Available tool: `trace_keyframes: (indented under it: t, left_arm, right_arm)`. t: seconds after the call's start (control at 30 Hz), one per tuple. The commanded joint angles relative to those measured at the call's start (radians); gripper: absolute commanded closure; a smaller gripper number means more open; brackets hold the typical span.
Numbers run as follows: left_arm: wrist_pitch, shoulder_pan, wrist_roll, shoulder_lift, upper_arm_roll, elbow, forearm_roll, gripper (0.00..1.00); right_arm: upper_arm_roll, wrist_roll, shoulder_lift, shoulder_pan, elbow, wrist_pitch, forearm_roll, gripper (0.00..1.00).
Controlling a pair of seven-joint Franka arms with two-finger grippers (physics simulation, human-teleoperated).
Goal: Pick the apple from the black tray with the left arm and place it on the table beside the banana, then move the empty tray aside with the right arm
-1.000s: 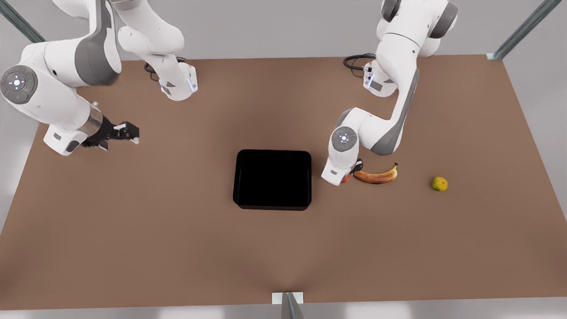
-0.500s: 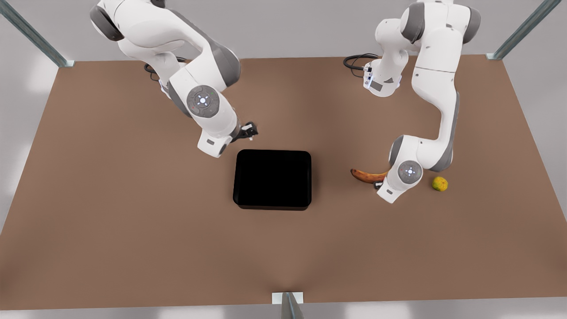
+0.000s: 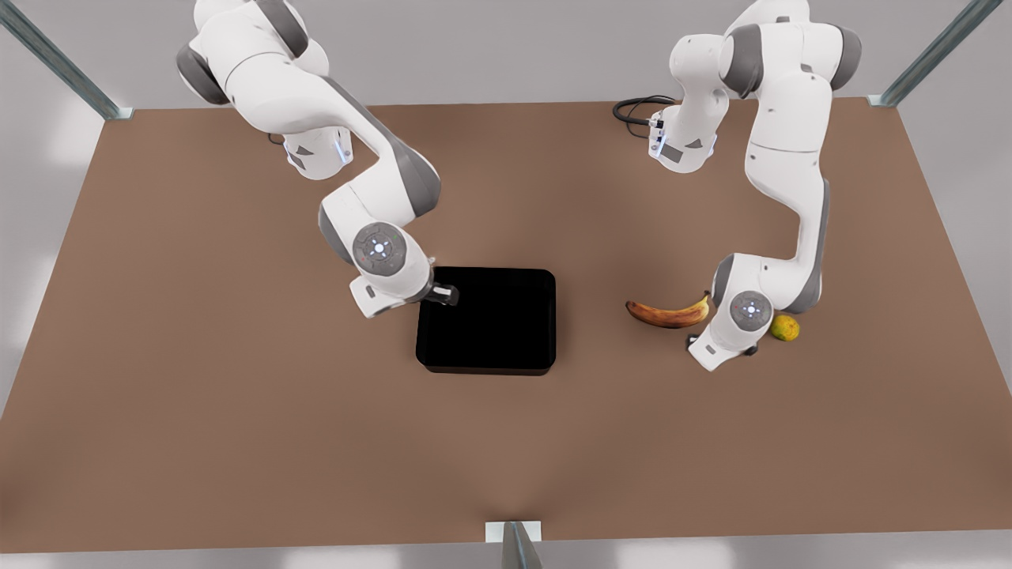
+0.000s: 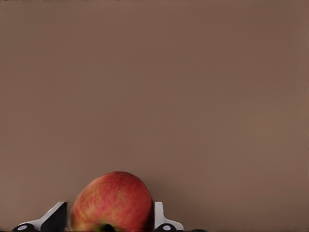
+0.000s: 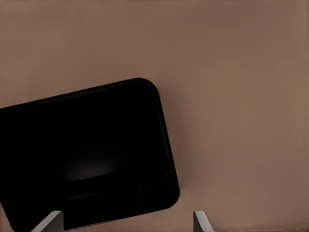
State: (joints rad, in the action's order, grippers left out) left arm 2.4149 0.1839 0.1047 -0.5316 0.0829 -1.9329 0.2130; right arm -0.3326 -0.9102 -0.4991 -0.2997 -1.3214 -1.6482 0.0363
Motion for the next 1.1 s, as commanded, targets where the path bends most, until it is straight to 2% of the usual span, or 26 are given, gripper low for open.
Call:
trace_keyframes:
  t: [0.0,0.07,0.17,0.27,0.33,0.4,0.47,0.53,0.6,0.63,0.8,0.93,1.07]
  left_arm:
    - [0.033,0.0,-0.201,-0.001,0.0,0.0,-0.001,0.0]
    - [0.032,-0.001,-0.201,-0.001,0.0,0.0,-0.001,0.0]
    - [0.023,-0.003,-0.206,0.028,0.002,0.003,-0.003,0.0]
    - [-0.155,0.0,-0.201,0.197,-0.011,0.028,-0.015,0.0]
    - [-0.528,0.0,-0.233,0.252,-0.049,0.23,-0.096,0.0]
    - [-0.675,-0.009,-0.289,0.398,-0.025,0.252,-0.233,0.0]
    - [-0.754,-0.014,-0.335,0.509,0.069,0.287,-0.307,0.0]
    - [-0.757,-0.017,-0.402,0.483,0.08,0.316,-0.311,0.0]
    - [-0.757,-0.021,-0.191,0.441,0.064,0.357,-0.311,0.0]
    - [-0.758,-0.158,-0.145,0.343,-0.058,0.445,-0.333,0.0]
    - [-0.728,-0.199,-0.189,0.303,-0.06,0.476,-0.299,0.0]
    - [-0.763,-0.211,-0.184,0.305,-0.057,0.473,-0.299,0.0]
    - [-0.754,-0.201,-0.181,0.289,-0.063,0.473,-0.205,0.0]
  right_arm:
    - [0.009,-0.305,-0.01,-0.003,0.001,-0.047,0.007,0.0]
    - [0.006,-0.253,-0.035,-0.009,0.001,-0.076,0.092,0.0]
    - [0.004,-0.158,-0.055,-0.01,-0.001,-0.096,0.096,0.0]
    - [0.004,-0.082,-0.062,-0.01,-0.004,-0.096,0.132,0.0]
    - [0.0,-0.023,-0.061,-0.029,-0.033,-0.084,0.142,0.0]
    - [-0.003,0.037,-0.056,-0.03,-0.079,-0.079,0.145,0.03]
    - [-0.009,0.092,-0.053,-0.029,-0.087,-0.079,0.192,0.0]
    - [-0.003,0.155,-0.053,-0.022,-0.091,-0.079,0.192,0.0]
    - [-0.003,0.209,-0.055,-0.022,-0.111,-0.081,0.192,0.0]
    - [-0.003,0.214,-0.058,-0.021,-0.113,-0.081,0.192,0.0]
    - [0.0,0.37,-0.087,-0.019,-0.134,-0.093,0.194,0.0]
    - [-0.002,0.37,-0.05,-0.019,-0.211,-0.087,0.183,0.0]
    - [-0.002,0.358,-0.047,-0.019,-0.252,-0.114,0.182,0.01]
